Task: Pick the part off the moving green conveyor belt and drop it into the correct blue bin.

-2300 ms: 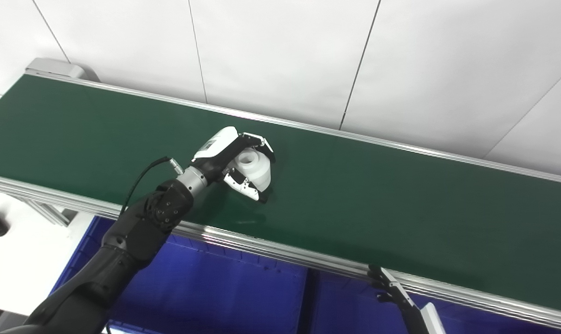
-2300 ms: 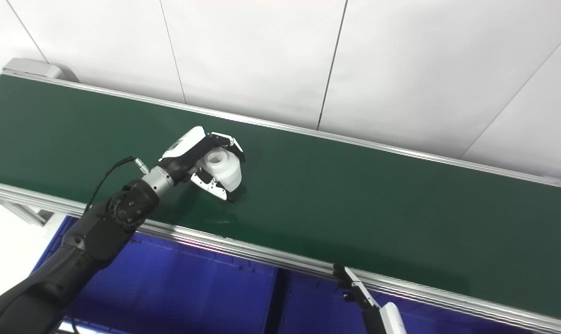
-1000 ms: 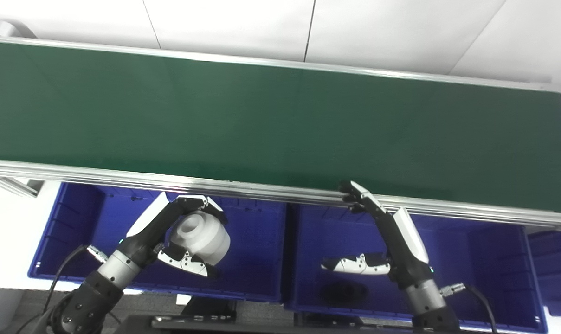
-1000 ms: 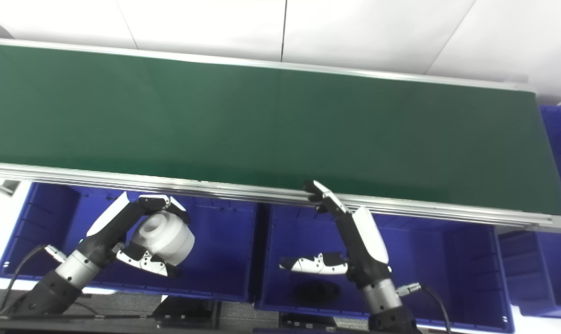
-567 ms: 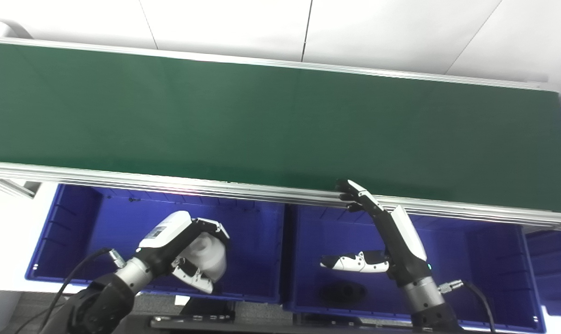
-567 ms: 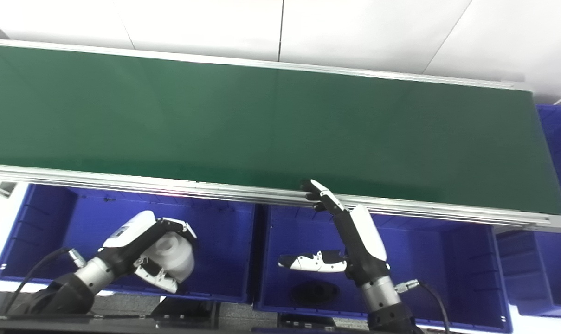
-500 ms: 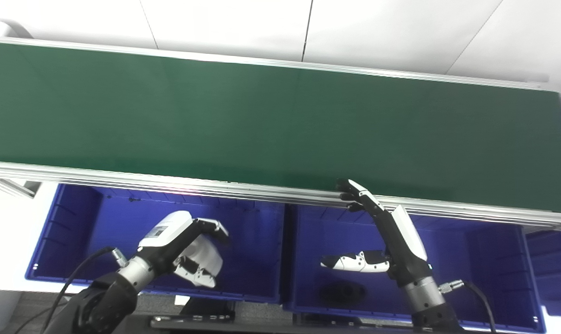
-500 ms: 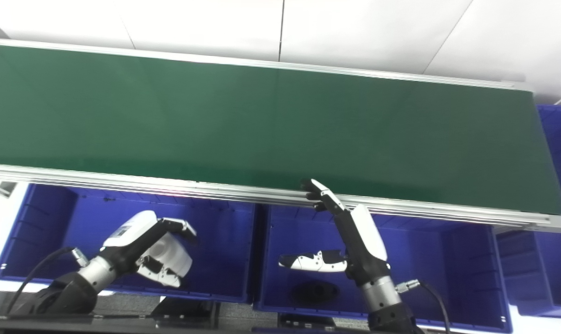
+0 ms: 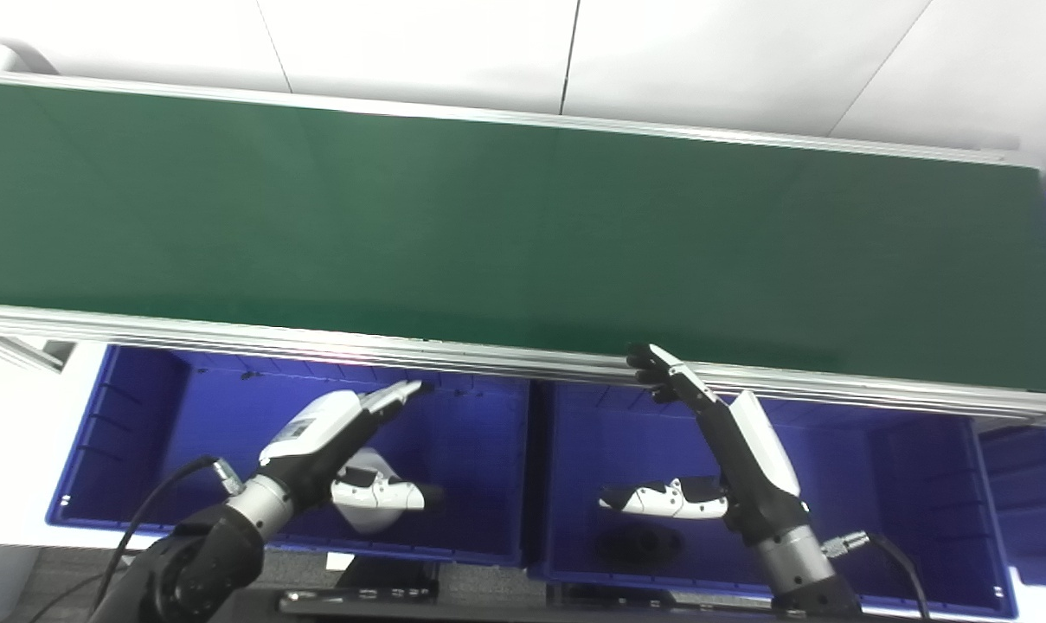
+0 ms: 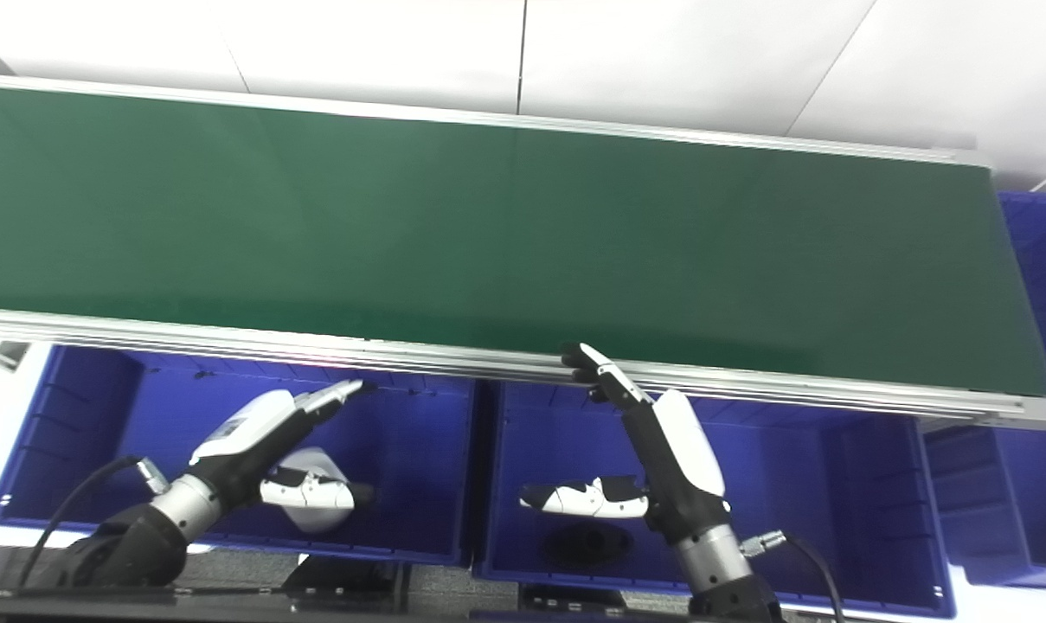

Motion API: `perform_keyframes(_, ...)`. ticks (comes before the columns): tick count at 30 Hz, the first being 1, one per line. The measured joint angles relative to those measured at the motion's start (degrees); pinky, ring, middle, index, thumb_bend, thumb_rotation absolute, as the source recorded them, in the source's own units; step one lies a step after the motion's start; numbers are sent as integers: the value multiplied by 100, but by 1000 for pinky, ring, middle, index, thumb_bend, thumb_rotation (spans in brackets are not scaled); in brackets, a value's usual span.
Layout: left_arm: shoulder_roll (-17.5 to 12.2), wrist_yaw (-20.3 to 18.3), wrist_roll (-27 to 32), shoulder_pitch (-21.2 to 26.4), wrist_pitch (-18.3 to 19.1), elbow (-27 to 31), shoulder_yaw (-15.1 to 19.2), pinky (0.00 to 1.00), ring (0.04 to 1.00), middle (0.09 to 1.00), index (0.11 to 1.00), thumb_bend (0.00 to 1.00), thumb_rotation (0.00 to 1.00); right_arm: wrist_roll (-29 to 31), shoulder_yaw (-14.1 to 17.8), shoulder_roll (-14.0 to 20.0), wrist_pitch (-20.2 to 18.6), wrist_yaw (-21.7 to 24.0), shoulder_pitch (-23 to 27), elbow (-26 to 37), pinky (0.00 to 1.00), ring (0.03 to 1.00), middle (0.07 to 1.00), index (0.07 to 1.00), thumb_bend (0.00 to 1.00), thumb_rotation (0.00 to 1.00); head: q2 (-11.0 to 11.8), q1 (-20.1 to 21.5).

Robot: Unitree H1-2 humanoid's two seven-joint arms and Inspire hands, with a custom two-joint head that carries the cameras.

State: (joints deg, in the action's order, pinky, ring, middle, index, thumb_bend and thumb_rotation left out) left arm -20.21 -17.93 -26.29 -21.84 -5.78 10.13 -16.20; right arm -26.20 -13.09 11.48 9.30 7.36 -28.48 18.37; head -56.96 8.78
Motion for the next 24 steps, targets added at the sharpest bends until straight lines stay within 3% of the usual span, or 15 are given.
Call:
perform_keyframes(6,228,-47,1829,-39,-879,-123,50,891,928,943,923,881,504,-37,6,1,-27,25,-55,-27,734,805,841,884,963,501,202,360)
perform_keyframes(10,381,-192,2600,-10,-1234,-289,-9,836,891,914,907,911,416,-87,10,-9,-20,-158,-99,-222,750,820,853,893,965,517,369,555)
perform_keyframes(17,431,-307,2720,141,-1626,-775,4,822,892,916,905,919,347,-180,5,-32,-21,-340,-222,-275,763,838,870,905,962,492,510,607)
perform_keyframes(24,415,-316,2615,233,-1685,-991,62,799,886,913,903,932,327,-181,-17,-105,-21,-351,-218,-298,769,842,872,909,958,473,536,353)
